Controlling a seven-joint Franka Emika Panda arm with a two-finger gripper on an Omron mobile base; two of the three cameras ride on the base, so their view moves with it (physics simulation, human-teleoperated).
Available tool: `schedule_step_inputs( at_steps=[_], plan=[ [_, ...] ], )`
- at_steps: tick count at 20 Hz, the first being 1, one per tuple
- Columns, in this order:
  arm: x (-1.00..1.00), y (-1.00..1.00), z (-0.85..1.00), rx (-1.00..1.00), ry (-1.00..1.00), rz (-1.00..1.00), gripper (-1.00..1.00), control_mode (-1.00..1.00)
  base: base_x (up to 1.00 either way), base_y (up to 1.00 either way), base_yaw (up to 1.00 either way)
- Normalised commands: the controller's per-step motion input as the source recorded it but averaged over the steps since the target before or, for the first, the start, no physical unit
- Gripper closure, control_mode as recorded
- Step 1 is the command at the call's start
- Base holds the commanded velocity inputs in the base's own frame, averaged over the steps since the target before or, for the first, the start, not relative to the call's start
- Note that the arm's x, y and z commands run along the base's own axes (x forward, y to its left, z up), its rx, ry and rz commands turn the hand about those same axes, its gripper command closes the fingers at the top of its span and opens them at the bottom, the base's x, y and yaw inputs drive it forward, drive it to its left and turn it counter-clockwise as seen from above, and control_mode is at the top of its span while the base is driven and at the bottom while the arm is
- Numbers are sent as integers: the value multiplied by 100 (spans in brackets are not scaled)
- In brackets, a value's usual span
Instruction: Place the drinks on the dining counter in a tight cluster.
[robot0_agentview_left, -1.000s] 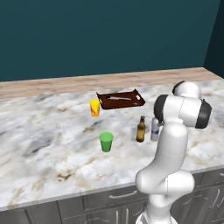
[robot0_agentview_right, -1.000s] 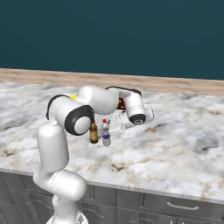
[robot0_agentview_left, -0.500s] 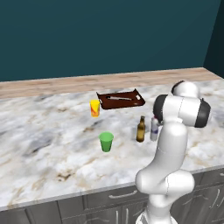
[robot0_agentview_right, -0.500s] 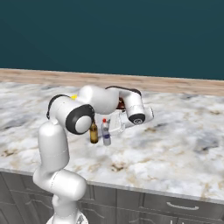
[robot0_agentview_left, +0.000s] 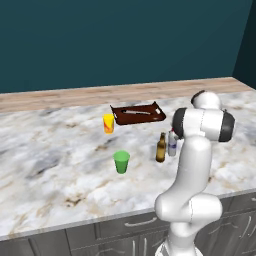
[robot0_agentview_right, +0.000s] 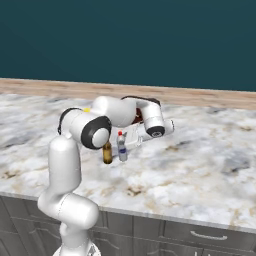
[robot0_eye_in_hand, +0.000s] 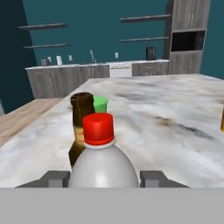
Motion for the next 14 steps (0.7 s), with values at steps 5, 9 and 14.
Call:
schedule_step_inputs(
  at_steps=[5, 9, 14],
  plan=[
    [20, -4, -13, 8, 0, -2, 100, -100, 0, 0, 0],
    [4, 0, -27, 9, 3, 0, 100, -100, 0, 0, 0],
    [-2, 0, -25, 4, 0, 0, 100, -100, 0, 0, 0]
  ],
)
